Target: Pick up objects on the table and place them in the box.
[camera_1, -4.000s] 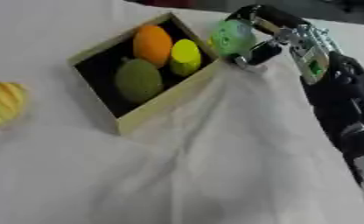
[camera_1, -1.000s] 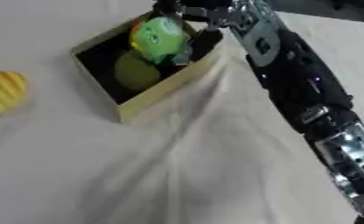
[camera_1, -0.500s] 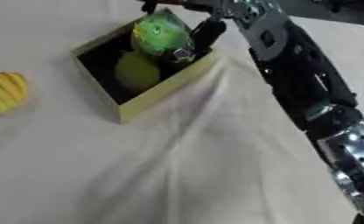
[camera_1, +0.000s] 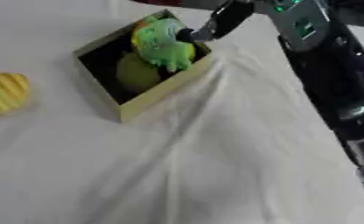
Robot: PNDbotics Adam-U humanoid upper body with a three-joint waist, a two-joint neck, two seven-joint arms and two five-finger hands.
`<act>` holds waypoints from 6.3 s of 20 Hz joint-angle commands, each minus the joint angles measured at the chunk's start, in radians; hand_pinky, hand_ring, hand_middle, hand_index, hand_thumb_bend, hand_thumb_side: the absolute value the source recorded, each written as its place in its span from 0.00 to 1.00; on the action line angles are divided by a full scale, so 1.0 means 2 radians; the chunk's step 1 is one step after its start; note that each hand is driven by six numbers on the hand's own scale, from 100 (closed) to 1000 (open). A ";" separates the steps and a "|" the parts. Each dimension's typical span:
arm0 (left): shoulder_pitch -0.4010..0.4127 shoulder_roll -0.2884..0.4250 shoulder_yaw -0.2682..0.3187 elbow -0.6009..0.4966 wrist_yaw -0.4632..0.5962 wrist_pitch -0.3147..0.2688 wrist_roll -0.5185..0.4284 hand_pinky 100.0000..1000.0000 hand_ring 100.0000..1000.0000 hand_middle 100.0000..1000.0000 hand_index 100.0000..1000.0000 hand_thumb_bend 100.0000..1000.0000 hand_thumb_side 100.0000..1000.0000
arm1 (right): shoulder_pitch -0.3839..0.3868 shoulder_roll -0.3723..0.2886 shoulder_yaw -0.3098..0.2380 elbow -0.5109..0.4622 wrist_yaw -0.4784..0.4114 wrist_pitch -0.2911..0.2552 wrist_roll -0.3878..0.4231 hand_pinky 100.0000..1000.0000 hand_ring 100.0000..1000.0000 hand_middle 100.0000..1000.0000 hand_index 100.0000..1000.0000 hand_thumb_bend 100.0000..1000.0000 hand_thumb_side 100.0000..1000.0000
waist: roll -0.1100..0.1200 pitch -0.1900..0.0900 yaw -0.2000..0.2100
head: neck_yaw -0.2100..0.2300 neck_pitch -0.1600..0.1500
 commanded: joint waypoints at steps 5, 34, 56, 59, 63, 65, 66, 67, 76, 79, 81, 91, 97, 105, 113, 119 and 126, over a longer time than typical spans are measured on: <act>-0.002 0.012 0.006 -0.008 -0.001 0.003 0.004 0.67 0.72 0.71 0.83 0.38 0.37 | 0.030 -0.034 -0.056 -0.077 -0.048 0.037 -0.029 0.89 0.93 0.60 0.76 0.10 0.24 | 0.013 -0.013 -0.010 | 0.007 0.002; -0.017 0.281 -0.115 0.208 -0.175 0.143 -0.132 0.79 0.77 0.76 0.89 0.61 0.59 | 0.266 -0.064 -0.203 -0.315 -0.260 0.031 -0.256 0.88 0.89 0.61 0.74 0.06 0.34 | 0.067 -0.020 -0.012 | 0.045 0.018; -0.065 0.302 -0.169 0.297 -0.158 0.111 -0.309 0.80 0.79 0.77 0.86 0.74 0.57 | 0.273 -0.068 -0.167 -0.315 -0.206 0.019 -0.333 0.88 0.89 0.60 0.74 0.06 0.34 | 0.067 -0.022 -0.018 | 0.055 0.018; -0.075 0.293 -0.177 0.299 -0.149 0.114 -0.334 0.80 0.79 0.77 0.86 0.75 0.57 | 0.275 -0.067 -0.166 -0.315 -0.205 0.021 -0.331 0.88 0.89 0.60 0.74 0.06 0.35 | 0.067 -0.022 -0.018 | 0.054 0.018; -0.089 0.278 -0.187 0.305 -0.144 0.116 -0.370 0.77 0.76 0.70 0.85 0.76 0.56 | 0.277 -0.065 -0.165 -0.315 -0.204 0.023 -0.327 0.88 0.89 0.59 0.74 0.06 0.35 | 0.067 -0.023 -0.018 | 0.054 0.019; -0.097 0.270 -0.191 0.311 -0.145 0.116 -0.388 0.77 0.74 0.68 0.85 0.77 0.56 | 0.278 -0.064 -0.166 -0.315 -0.203 0.024 -0.326 0.88 0.89 0.59 0.74 0.06 0.35 | 0.067 -0.023 -0.018 | 0.053 0.020; -0.100 0.266 -0.193 0.314 -0.146 0.116 -0.397 0.76 0.74 0.68 0.85 0.77 0.56 | 0.278 -0.064 -0.167 -0.315 -0.203 0.025 -0.326 0.88 0.88 0.59 0.74 0.07 0.35 | 0.067 -0.023 -0.017 | 0.053 0.020; -0.104 0.262 -0.195 0.317 -0.148 0.117 -0.406 0.76 0.74 0.68 0.85 0.77 0.55 | 0.277 -0.063 -0.167 -0.315 -0.203 0.025 -0.326 0.88 0.88 0.59 0.74 0.07 0.35 | 0.067 -0.023 -0.017 | 0.053 0.020; -0.118 0.237 -0.196 0.345 -0.165 0.132 -0.459 0.75 0.73 0.67 0.83 0.77 0.53 | 0.273 -0.062 -0.164 -0.315 -0.202 0.034 -0.317 0.88 0.89 0.59 0.73 0.06 0.38 | 0.066 -0.023 -0.019 | 0.057 0.020; -0.122 0.226 -0.198 0.355 -0.171 0.136 -0.457 0.74 0.72 0.64 0.80 0.79 0.55 | 0.273 -0.059 -0.164 -0.315 -0.205 0.038 -0.313 0.89 0.89 0.58 0.73 0.05 0.39 | 0.066 -0.023 -0.020 | 0.060 0.020; -0.124 0.221 -0.201 0.363 -0.175 0.138 -0.457 0.73 0.71 0.63 0.78 0.78 0.56 | 0.274 -0.059 -0.164 -0.315 -0.205 0.039 -0.310 0.89 0.89 0.58 0.73 0.05 0.39 | 0.066 -0.022 -0.021 | 0.062 0.020; -0.129 0.196 -0.207 0.411 -0.204 0.148 -0.444 0.72 0.70 0.61 0.77 0.76 0.53 | 0.276 -0.059 -0.165 -0.315 -0.209 0.040 -0.306 0.89 0.89 0.58 0.73 0.05 0.40 | 0.065 -0.022 -0.024 | 0.067 0.021; -0.130 0.187 -0.203 0.431 -0.214 0.144 -0.448 0.71 0.70 0.62 0.77 0.71 0.47 | 0.280 -0.057 -0.166 -0.315 -0.211 0.039 -0.303 0.89 0.89 0.58 0.73 0.04 0.42 | 0.065 -0.021 -0.025 | 0.071 0.020; -0.129 0.179 -0.200 0.446 -0.218 0.149 -0.441 0.70 0.68 0.60 0.76 0.53 0.42 | 0.286 -0.056 -0.168 -0.315 -0.210 0.040 -0.303 0.90 0.89 0.58 0.73 0.04 0.42 | 0.065 -0.021 -0.026 | 0.075 0.019; -0.123 0.191 -0.199 0.415 -0.210 0.167 -0.434 0.66 0.65 0.57 0.73 0.36 0.32 | 0.292 -0.055 -0.169 -0.315 -0.208 0.042 -0.303 0.90 0.89 0.58 0.73 0.03 0.43 | 0.066 -0.021 -0.026 | 0.076 0.018; -0.118 0.201 -0.197 0.378 -0.234 0.180 -0.420 0.64 0.62 0.54 0.71 0.08 0.09 | 0.295 -0.055 -0.170 -0.315 -0.208 0.043 -0.304 0.90 0.89 0.58 0.73 0.03 0.44 | 0.066 -0.021 -0.026 | 0.075 0.018; -0.117 0.207 -0.189 0.349 -0.256 0.184 -0.409 0.63 0.60 0.54 0.70 0.00 0.00 | 0.298 -0.055 -0.170 -0.315 -0.207 0.042 -0.306 0.90 0.89 0.58 0.73 0.04 0.47 | 0.067 -0.022 -0.026 | 0.074 0.019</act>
